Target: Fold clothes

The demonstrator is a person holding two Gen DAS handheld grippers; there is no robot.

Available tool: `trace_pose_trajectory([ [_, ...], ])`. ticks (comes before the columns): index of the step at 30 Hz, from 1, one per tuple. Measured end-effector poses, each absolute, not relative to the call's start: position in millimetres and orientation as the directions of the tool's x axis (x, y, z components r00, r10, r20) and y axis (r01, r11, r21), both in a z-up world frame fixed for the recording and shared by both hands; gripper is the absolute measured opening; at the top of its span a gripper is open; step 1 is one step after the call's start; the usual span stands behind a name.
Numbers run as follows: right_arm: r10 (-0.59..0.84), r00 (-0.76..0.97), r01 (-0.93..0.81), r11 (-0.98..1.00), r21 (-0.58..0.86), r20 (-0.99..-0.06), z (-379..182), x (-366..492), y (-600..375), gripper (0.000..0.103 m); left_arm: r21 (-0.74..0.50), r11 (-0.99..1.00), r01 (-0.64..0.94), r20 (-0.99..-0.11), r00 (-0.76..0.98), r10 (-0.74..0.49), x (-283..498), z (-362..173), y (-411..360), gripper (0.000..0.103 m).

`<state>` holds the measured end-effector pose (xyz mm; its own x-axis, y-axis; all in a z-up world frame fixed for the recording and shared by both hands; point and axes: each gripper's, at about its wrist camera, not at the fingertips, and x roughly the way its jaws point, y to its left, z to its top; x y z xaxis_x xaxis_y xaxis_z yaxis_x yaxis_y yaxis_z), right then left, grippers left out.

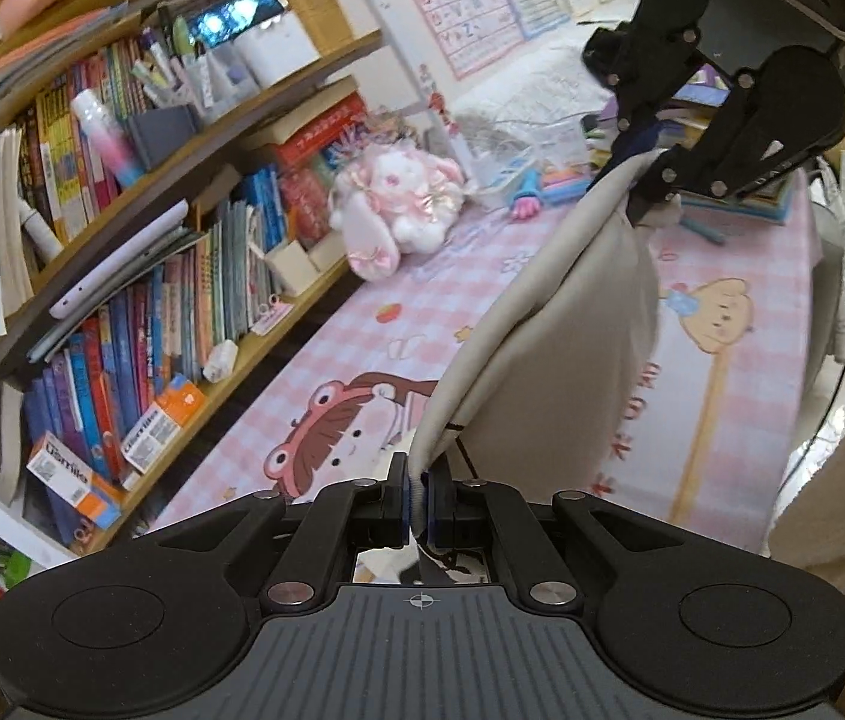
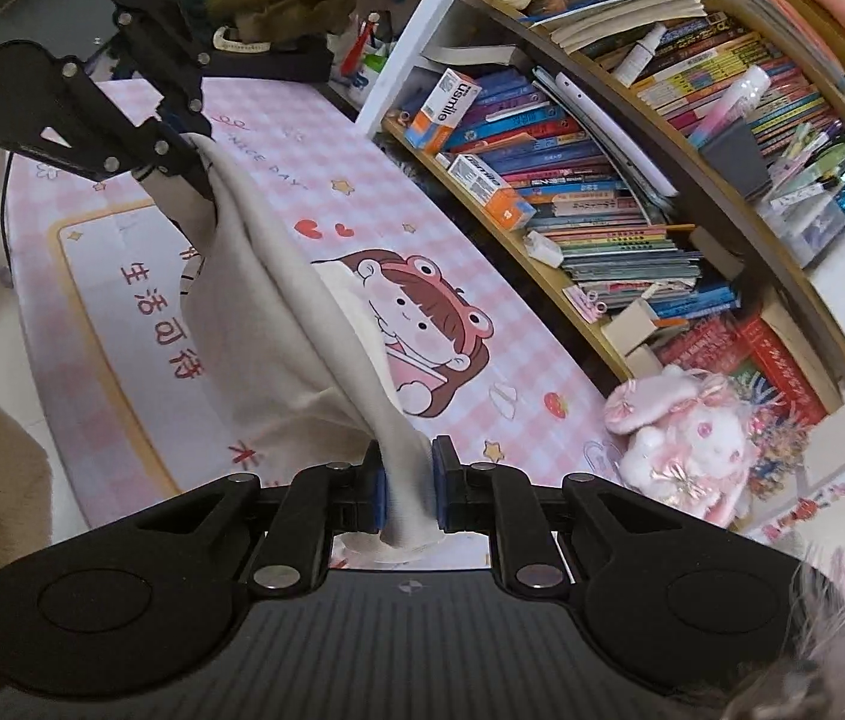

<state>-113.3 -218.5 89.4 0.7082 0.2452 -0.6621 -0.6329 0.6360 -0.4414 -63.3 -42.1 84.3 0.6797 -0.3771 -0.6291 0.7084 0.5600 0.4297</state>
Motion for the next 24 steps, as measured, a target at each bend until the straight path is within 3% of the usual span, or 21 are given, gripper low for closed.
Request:
trace_pose_trajectory([
  [19, 0.405, 0.548, -0.763, 0.601, -0.239, -0.732, 46.5, 2.0, -260.7, 0.013, 0.353, 0.667, 0.656, -0.759, 0.618, -0.206, 25.9, 45.0, -74.3, 0.005],
  [24, 0.420, 0.506, -0.772, 0.610, -0.178, -0.753, 31.2, 30.2, -264.3, 0.013, 0.339, 0.670, 0.661, -0.795, 0.582, -0.172, 47.8, 26.7, -75.4, 0.011],
])
